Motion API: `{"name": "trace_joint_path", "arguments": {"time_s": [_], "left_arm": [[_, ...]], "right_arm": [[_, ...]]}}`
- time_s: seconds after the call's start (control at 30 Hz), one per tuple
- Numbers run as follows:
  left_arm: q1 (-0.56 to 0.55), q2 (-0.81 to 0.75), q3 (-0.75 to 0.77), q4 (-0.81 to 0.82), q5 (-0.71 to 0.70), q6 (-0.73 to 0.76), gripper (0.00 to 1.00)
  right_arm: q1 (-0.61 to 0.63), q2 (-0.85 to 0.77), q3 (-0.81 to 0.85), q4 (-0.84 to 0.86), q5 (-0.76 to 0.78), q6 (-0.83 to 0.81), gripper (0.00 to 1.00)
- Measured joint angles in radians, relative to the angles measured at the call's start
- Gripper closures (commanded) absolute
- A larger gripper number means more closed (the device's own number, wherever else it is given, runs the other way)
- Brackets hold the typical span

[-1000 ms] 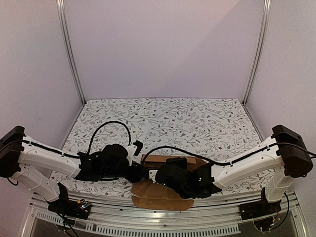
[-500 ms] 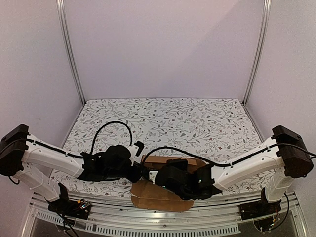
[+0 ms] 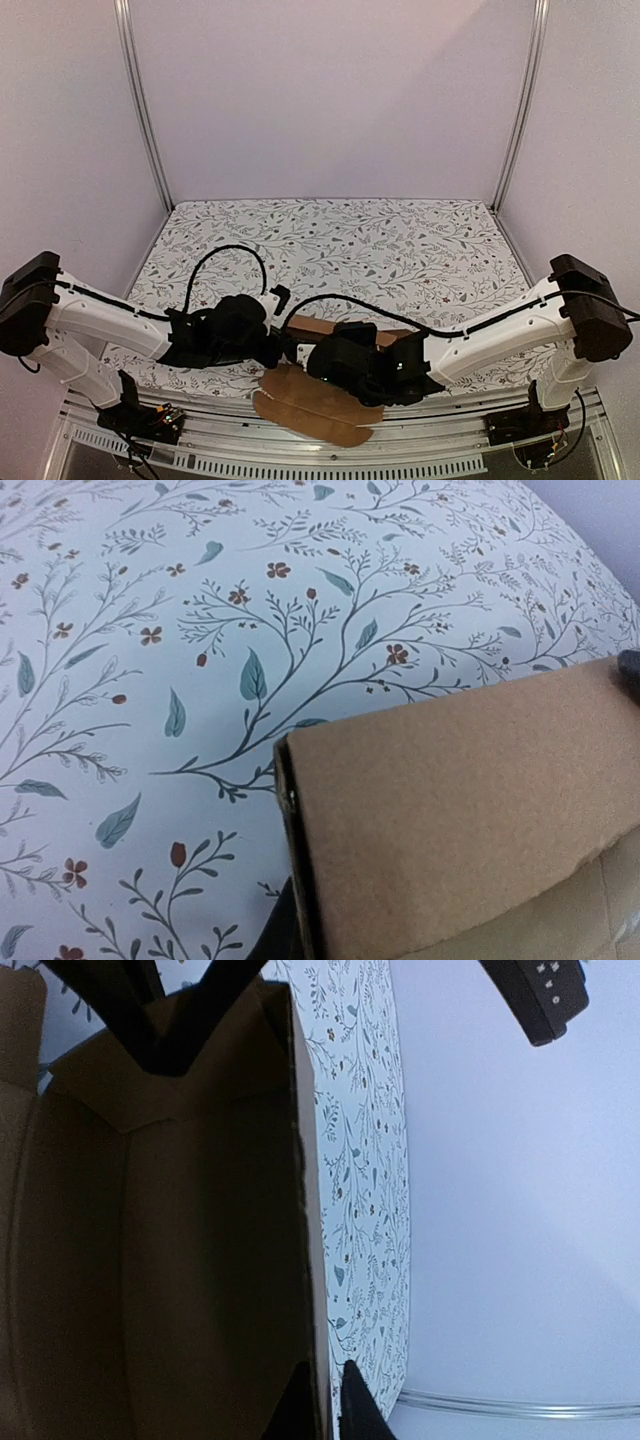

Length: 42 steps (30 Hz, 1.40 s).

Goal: Fold the paper box

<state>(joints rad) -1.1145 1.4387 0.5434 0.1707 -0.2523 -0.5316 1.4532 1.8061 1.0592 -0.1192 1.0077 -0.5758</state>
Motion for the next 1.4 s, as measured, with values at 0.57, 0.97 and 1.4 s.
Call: {"name": "trace_joint_path", "arguments": {"time_s": [0.57, 0.97, 1.4], "left_arm": [[-0.005, 0.022, 0.094, -0.027, -0.036, 0.139, 0.98], [-0.005, 0.035, 0.116, -0.002, 0.041, 0.282, 1.00], [0.010, 0.151, 0.203, 0.081, 0.197, 0.451, 1.00]], "right_arm": [[0.019, -0.269, 0.011, -0.129, -0.225, 0.188, 0.33], [-0.084, -0.513, -0.021, -0.215, -0.417, 0.376, 0.36], [-0.280, -0.507, -0.105, -0.103, -0.680, 0.650, 0.65]]}}
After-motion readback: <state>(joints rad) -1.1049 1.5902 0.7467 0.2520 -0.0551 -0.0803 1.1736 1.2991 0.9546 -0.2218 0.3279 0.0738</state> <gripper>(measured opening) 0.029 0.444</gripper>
